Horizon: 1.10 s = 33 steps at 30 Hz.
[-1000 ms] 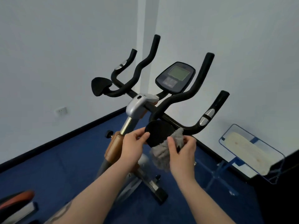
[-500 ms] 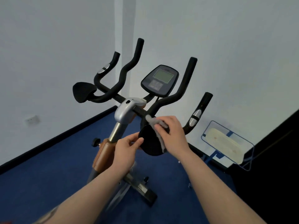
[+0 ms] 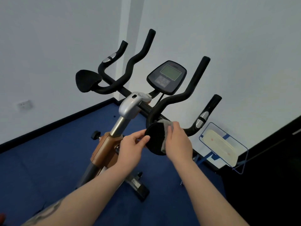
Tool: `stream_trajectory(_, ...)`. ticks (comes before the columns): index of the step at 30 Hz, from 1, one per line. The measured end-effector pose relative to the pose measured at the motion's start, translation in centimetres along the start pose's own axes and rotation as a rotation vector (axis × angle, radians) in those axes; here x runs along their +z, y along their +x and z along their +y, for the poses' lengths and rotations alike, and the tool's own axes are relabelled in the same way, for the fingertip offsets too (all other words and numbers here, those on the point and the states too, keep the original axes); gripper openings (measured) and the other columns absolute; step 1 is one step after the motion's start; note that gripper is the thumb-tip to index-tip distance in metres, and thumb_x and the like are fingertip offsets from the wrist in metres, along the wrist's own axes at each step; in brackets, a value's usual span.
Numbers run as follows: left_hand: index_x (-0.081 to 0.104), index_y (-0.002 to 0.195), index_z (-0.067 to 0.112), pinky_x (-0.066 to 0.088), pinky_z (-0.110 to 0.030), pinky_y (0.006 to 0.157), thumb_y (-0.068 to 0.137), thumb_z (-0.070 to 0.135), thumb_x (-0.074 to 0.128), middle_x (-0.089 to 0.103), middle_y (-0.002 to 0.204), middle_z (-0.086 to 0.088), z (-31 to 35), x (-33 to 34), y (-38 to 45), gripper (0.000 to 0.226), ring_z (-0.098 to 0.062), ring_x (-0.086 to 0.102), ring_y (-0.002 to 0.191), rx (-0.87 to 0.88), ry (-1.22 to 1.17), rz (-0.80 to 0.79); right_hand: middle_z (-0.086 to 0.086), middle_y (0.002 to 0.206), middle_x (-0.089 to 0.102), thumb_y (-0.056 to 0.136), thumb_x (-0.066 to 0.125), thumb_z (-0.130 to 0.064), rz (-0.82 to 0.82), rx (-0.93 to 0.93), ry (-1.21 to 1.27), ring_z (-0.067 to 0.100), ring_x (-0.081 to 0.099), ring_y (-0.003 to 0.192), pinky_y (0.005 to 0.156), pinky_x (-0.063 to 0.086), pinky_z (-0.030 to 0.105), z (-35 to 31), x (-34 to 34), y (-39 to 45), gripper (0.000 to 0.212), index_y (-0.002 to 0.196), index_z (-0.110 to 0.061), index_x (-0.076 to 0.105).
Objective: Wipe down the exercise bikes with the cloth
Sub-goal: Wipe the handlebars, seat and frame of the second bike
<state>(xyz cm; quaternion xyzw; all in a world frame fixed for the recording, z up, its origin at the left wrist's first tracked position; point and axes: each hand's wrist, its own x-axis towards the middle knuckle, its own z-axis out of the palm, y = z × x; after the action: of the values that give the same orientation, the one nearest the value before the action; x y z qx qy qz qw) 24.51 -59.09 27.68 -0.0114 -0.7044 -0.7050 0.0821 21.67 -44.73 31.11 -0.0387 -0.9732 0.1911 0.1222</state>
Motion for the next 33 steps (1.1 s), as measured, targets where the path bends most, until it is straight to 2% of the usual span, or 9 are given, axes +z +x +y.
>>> stream_trajectory(5, 0.067, 0.103, 0.041, 0.051, -0.014, 0.073, 0.094, 0.006, 0.063, 0.075, 0.086, 0.017, -0.2, 0.0, 0.1, 0.036, -0.004, 0.071, 0.081, 0.026, -0.016, 0.018, 0.000, 0.085, 0.054, 0.105, 0.018, -0.037, -0.087, 0.013, -0.132, 0.025, 0.051, 0.072, 0.060, 0.034, 0.035, -0.8, -0.6, 1.5, 0.027, 0.098, -0.020, 0.037)
stream_trajectory(8, 0.066, 0.105, 0.041, 0.054, -0.016, 0.080, 0.095, 0.007, 0.062, 0.075, 0.091, 0.016, -0.5, 0.3, -0.2, 0.036, -0.006, 0.071, 0.087, 0.028, -0.027, 0.044, -0.002, 0.082, 0.053, 0.105, 0.020, -0.036, -0.090, 0.042, -0.062, 0.024, 0.052, 0.073, 0.061, 0.035, 0.035, -1.1, -0.7, 1.5, 0.025, 0.097, -0.020, 0.037)
stream_trajectory(12, 0.067, 0.104, 0.042, 0.050, -0.010, 0.070, 0.094, 0.007, 0.062, 0.075, 0.089, 0.019, -0.8, 0.2, -0.2, 0.037, -0.002, 0.070, 0.081, 0.055, -0.046, 0.031, -0.002, 0.089, 0.055, 0.104, 0.024, -0.036, -0.003, -0.002, -0.017, 0.018, 0.053, 0.070, 0.051, 0.030, 0.032, 0.8, -0.2, -1.3, 0.021, 0.103, -0.021, 0.039)
stream_trajectory(17, 0.064, 0.103, 0.044, 0.046, -0.008, 0.065, 0.095, 0.009, 0.062, 0.070, 0.077, 0.027, -0.8, 1.0, -0.5, 0.036, 0.005, 0.065, 0.070, 0.054, 0.023, 0.122, -0.003, 0.072, 0.045, 0.105, 0.019, -0.034, -0.229, -0.101, -0.201, 0.016, 0.041, 0.061, 0.057, 0.030, 0.035, 0.1, -1.5, 2.5, 0.022, 0.097, -0.019, 0.033)
stream_trajectory(19, 0.063, 0.101, 0.045, 0.045, -0.007, 0.064, 0.096, 0.011, 0.060, 0.069, 0.078, 0.030, -1.0, 1.7, -0.7, 0.034, 0.007, 0.064, 0.071, 0.056, 0.046, 0.163, -0.003, 0.075, 0.048, 0.105, 0.020, -0.034, -0.195, -0.139, -0.213, 0.019, 0.045, 0.065, 0.059, 0.032, 0.035, 0.2, -1.4, 2.8, 0.024, 0.099, -0.018, 0.037)
stream_trajectory(22, 0.068, 0.091, 0.038, 0.044, -0.010, 0.059, 0.099, 0.020, 0.057, 0.068, 0.073, 0.023, -1.4, 2.8, -1.0, 0.022, 0.007, 0.060, 0.065, -0.001, 0.076, 0.241, -0.001, 0.085, 0.055, 0.105, 0.023, -0.033, -0.082, -0.258, -0.172, 0.024, 0.052, 0.073, 0.060, 0.032, 0.035, 1.2, -1.4, 2.1, 0.024, 0.101, -0.019, 0.041)
stream_trajectory(28, 0.068, 0.084, 0.022, 0.044, -0.014, 0.055, 0.101, 0.023, 0.054, 0.062, 0.061, 0.014, -1.4, 5.3, -1.9, 0.022, 0.002, 0.055, 0.056, -0.114, -0.012, 0.420, -0.008, 0.072, 0.045, 0.104, 0.028, -0.029, 0.064, -0.523, -0.041, 0.018, 0.045, 0.065, 0.055, 0.028, 0.033, 1.5, -3.9, 5.1, 0.018, 0.089, -0.023, 0.036)
stream_trajectory(30, 0.069, 0.089, 0.016, 0.046, -0.020, 0.056, 0.099, 0.022, 0.057, 0.063, 0.065, 0.006, -1.4, 5.8, -2.2, 0.017, -0.004, 0.056, 0.057, -0.166, -0.078, 0.432, -0.008, 0.077, 0.048, 0.104, 0.031, -0.030, 0.021, -0.662, 0.024, 0.017, 0.048, 0.068, 0.053, 0.029, 0.031, 0.7, -4.4, 6.7, 0.018, 0.097, -0.022, 0.045)
stream_trajectory(33, 0.068, 0.101, 0.004, 0.049, -0.021, 0.055, 0.097, 0.017, 0.060, 0.066, 0.076, -0.011, -1.5, 6.5, -3.0, 0.015, -0.009, 0.059, 0.057, -0.220, -0.209, 0.435, -0.004, 0.105, 0.056, 0.103, 0.035, -0.033, -0.229, -0.964, 0.003, 0.018, 0.051, 0.097, 0.071, 0.043, 0.036, -1.2, -3.5, 7.8, 0.023, 0.116, -0.024, 0.052)
